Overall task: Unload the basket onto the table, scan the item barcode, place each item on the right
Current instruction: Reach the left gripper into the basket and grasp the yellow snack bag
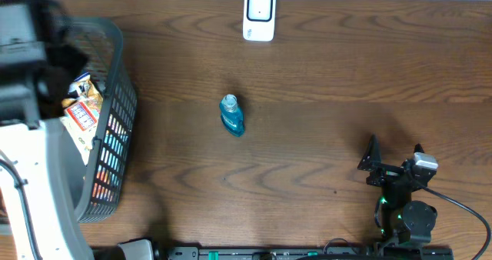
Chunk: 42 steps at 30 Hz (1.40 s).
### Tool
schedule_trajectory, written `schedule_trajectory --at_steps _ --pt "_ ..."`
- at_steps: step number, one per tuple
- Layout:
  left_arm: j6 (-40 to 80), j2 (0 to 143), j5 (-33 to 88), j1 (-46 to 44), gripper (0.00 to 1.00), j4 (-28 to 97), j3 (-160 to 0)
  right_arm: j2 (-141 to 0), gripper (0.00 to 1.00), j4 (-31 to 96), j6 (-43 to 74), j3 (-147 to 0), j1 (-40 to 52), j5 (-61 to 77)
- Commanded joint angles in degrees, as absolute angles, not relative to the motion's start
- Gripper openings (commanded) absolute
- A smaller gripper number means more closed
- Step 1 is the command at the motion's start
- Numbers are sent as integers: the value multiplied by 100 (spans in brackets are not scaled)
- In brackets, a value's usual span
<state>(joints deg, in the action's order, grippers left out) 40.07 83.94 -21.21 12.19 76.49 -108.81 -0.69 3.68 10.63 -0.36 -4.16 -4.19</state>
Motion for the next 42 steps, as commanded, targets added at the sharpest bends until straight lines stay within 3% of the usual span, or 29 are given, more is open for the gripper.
schedule_trajectory --at_steps 1,8,19,35,36,37,38,40,42 --pt "3972 8560 -1243 2014 98 7599 -10567 -38 99 395 1002 -32 -408 -392" --pt "2589 8680 -185 2904 98 5900 -8700 -38 99 395 1002 -32 -408 -392" --pt "1492 8685 303 3089 98 3242 -6211 -38 99 395 1002 -32 -408 -392" --pt "1249 9979 370 3089 98 1767 -5594 -38 99 395 1002 -32 -408 -392" --pt "1247 10086 366 3089 79 1798 -5594 -38 99 395 1002 -32 -408 -392" --pt "1249 10169 362 3092 38 1890 -5594 -38 99 395 1002 -32 -408 -392" --pt "1280 10204 364 3096 23 1920 -5594 -38 99 395 1002 -32 -408 -392" --pt "1422 10224 366 3096 11 1918 -5594 -38 99 395 1002 -32 -408 -392" --pt "1422 10134 362 3096 8 1922 -5596 -38 99 395 1002 -32 -408 -392"
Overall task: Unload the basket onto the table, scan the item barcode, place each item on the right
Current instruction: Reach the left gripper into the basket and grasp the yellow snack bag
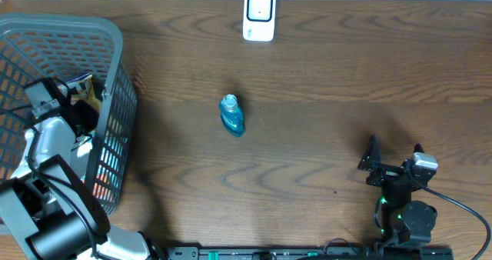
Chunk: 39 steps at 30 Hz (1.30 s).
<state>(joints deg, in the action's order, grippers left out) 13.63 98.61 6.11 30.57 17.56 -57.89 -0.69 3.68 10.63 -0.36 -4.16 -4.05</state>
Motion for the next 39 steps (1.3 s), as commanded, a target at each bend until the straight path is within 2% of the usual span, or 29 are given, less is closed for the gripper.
schedule_trajectory --at_steps 1,6,12,20,23,30,34,39 --pt "1420 10040 362 3096 8 1946 -5601 -38 99 395 1002 -32 -408 -392" --pt "1424 9262 132 3096 8 2093 -5673 -38 99 395 1002 -32 -408 -392" --pt "1584 7496 -108 3131 7 2080 -5745 -38 99 395 1002 -32 -408 -392" --pt "2976 5048 -34 3133 7 1883 -5778 -38 99 395 1002 -32 -408 -392" --pt "3417 4335 917 3127 8 1737 -5778 -38 99 395 1002 -32 -408 -392" --pt "4010 3747 4453 2534 7 408 -5778 -38 99 395 1002 -32 -408 -392" --pt "4165 3830 4685 1660 7 -25 -5778 -38 99 395 1002 -32 -408 -392" --pt "4132 4160 4163 360 7 -183 -5778 -38 99 395 1002 -32 -408 -392"
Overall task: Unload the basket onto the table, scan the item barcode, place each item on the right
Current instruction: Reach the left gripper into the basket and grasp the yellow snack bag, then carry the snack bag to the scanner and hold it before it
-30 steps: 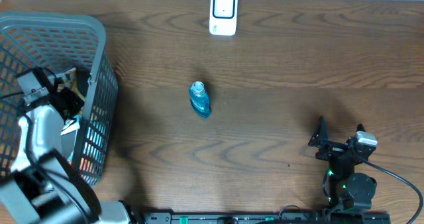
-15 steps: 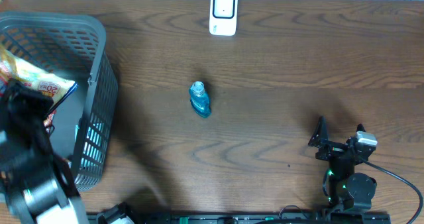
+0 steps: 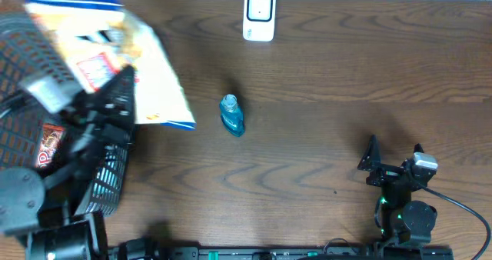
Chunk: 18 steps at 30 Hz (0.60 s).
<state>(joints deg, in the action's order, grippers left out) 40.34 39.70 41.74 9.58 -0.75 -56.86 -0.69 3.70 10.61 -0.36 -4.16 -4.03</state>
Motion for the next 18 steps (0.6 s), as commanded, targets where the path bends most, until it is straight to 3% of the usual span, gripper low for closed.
schedule_trajectory --at_steps 1,10,18 --pt "4062 4252 4036 117 7 -191 -5778 -38 99 395 1002 -32 -408 -392" --pt "3350 5874 2375 -2530 7 -211 -5778 -38 99 395 1002 -32 -408 -392" --pt "3173 7743 226 -4257 7 -202 -5778 -38 99 395 1002 -32 -408 -392"
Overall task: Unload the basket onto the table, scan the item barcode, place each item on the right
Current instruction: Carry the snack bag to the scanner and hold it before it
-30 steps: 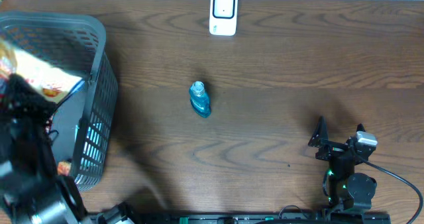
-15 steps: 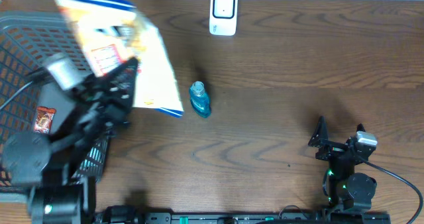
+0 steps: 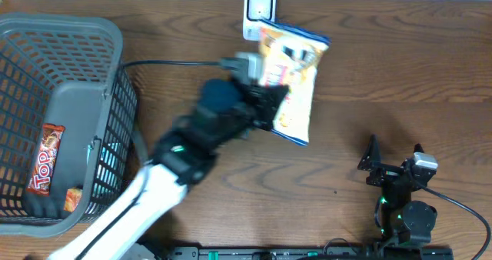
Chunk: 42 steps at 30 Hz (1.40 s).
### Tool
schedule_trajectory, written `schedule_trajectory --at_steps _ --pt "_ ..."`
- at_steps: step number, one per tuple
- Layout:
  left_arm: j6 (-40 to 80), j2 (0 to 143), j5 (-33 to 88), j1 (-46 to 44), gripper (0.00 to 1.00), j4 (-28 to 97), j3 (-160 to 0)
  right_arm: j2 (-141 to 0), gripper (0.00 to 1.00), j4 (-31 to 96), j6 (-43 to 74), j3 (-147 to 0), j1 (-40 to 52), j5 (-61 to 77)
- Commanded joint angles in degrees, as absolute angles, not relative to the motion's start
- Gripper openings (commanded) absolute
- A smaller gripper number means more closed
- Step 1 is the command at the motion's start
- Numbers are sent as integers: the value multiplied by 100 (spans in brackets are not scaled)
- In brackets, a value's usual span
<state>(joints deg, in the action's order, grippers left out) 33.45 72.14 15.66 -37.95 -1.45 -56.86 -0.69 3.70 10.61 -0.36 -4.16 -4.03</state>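
Observation:
A yellow-and-white snack bag with a blue top edge (image 3: 296, 75) hangs over the table's middle, just below and to the right of the white barcode scanner (image 3: 258, 2) at the far edge. The bag's upper corner overlaps the scanner's lower right part. My left gripper (image 3: 270, 98) is shut on the bag's left edge, with the arm reaching in from the lower left. At the front right, my right gripper (image 3: 394, 148) rests open and holds nothing.
A grey mesh basket (image 3: 115, 37) fills the left side. In it lie a red candy bar (image 3: 44, 158) and a small orange packet (image 3: 73, 198). My left arm (image 3: 177, 156) crosses the table's middle and covers what lies beneath it.
My left gripper has moved with the snack bag from over the basket's right rim to the table's middle, beside the scanner. The blue bottle is now hidden under the arm. The right arm has not moved.
The left arm first hung over the basket, where the snack bag lay. Then its gripper was down inside the basket at the bag. Later it held the bag above the basket's rim, and now the bag is at the scanner. The right gripper stayed open throughout.

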Motion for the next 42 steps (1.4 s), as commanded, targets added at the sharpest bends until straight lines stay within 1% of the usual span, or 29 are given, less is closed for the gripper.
schedule_trajectory --at_steps 1,5,7,10,14,19,21,23,25,26,27,28,30,35,42 --pt "3175 7922 49 -4357 8 -202 -5778 -38 99 395 1002 -32 -408 -392" --pt "3109 8683 -519 -4733 7 -185 -5778 -38 99 395 1002 -32 -408 -390" --pt "3105 9238 -1070 -4934 7 -21 -5778 -38 99 395 1002 -32 -408 -392" --pt "3109 9760 -1553 -5024 8 176 -5778 -38 99 395 1002 -32 -408 -392" --pt "3240 10224 -1570 -5059 7 259 -5778 -38 99 395 1002 -32 -408 -392" --pt "3350 10331 -1570 -5223 8 342 -5774 -38 99 395 1002 -32 -408 -392" --pt "3350 10331 -1573 -5312 9 340 -5774 -38 99 395 1002 -32 -408 -392" --pt "3350 10331 -1573 -5393 17 342 -5774 -38 99 395 1002 -32 -408 -392" --pt "3350 10328 -1575 -5481 38 342 -5774 -38 99 395 1004 -32 -408 -392" --pt "3350 10328 -1577 -5516 49 340 -5774 -38 99 395 1002 -32 -408 -392" --pt "3345 10318 -1586 -5583 76 342 -5774 -38 99 395 1002 -32 -408 -392" --pt "3345 10311 -1603 -5605 84 346 -5774 -38 99 395 1002 -32 -408 -392" --pt "3345 10250 -1619 -5623 89 390 -5776 -38 99 395 1002 -32 -408 -392" --pt "3345 9891 -1619 -5623 90 624 -5778 -38 99 395 1002 -32 -408 -392" --pt "3347 9041 -1619 -5623 91 1157 -5778 -38 99 395 1002 -32 -408 -392"
